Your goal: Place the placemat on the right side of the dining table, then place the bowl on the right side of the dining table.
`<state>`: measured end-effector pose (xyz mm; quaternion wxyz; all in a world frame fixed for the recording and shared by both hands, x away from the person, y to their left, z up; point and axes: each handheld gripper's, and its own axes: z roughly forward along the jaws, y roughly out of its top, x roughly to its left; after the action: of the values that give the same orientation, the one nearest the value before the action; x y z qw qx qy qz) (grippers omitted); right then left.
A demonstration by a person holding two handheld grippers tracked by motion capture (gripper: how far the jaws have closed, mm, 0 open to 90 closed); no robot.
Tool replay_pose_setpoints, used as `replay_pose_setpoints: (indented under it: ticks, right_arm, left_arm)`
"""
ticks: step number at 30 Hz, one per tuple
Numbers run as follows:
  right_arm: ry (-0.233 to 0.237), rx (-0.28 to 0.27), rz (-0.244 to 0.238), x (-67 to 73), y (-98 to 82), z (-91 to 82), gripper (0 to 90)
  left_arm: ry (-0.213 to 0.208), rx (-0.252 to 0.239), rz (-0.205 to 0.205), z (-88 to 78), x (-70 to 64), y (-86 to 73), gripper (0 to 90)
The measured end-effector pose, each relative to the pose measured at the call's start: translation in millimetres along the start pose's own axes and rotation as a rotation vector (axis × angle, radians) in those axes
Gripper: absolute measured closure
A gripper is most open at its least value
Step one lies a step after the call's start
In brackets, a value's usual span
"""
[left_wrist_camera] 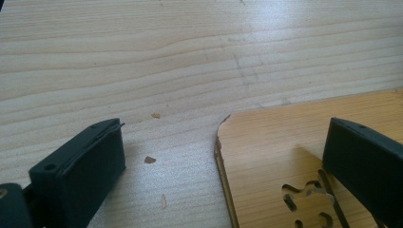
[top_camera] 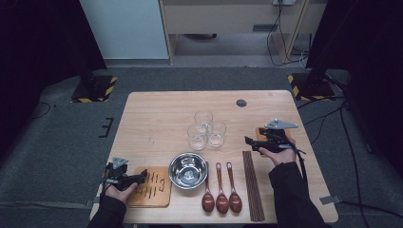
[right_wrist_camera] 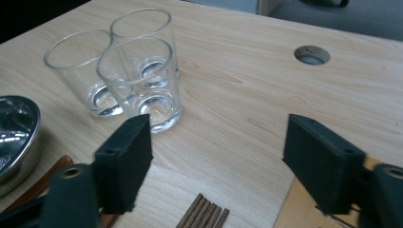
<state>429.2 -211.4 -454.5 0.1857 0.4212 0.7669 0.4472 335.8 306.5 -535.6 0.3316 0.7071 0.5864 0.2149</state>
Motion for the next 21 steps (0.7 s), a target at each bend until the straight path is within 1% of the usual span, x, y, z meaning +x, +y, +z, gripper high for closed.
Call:
replay_pose_setpoints:
  ticks: [3,6,8,15,18,21]
  right_arm:
    - [0.030,-0.008,-0.010,5.1,2.3,0.4,31.5]
    - [0.057,0.005,-0.021,9.5,5.0,2.2,32.0]
    - [0.065,0.003,-0.019,12.8,6.2,3.8,32.5]
    - [0.090,0.029,-0.072,27.8,11.7,9.2,36.2]
    - [0.111,0.030,-0.078,35.3,13.6,10.8,38.3]
    - [0.122,0.033,-0.084,41.9,14.6,12.8,38.4]
  left_arm:
    - [0.000,0.000,0.000,0.0,0.0,0.0,0.0]
    - [-0.001,0.000,0.000,0.0,0.0,0.0,0.0]
    - [-0.001,0.000,0.000,0.0,0.1,0.0,0.0]
    - [-0.001,0.000,0.000,0.1,0.1,0.0,0.0]
    - [-0.001,0.000,0.000,0.1,0.1,0.0,0.0]
    - [-0.001,0.000,0.000,0.1,0.1,0.0,0.0]
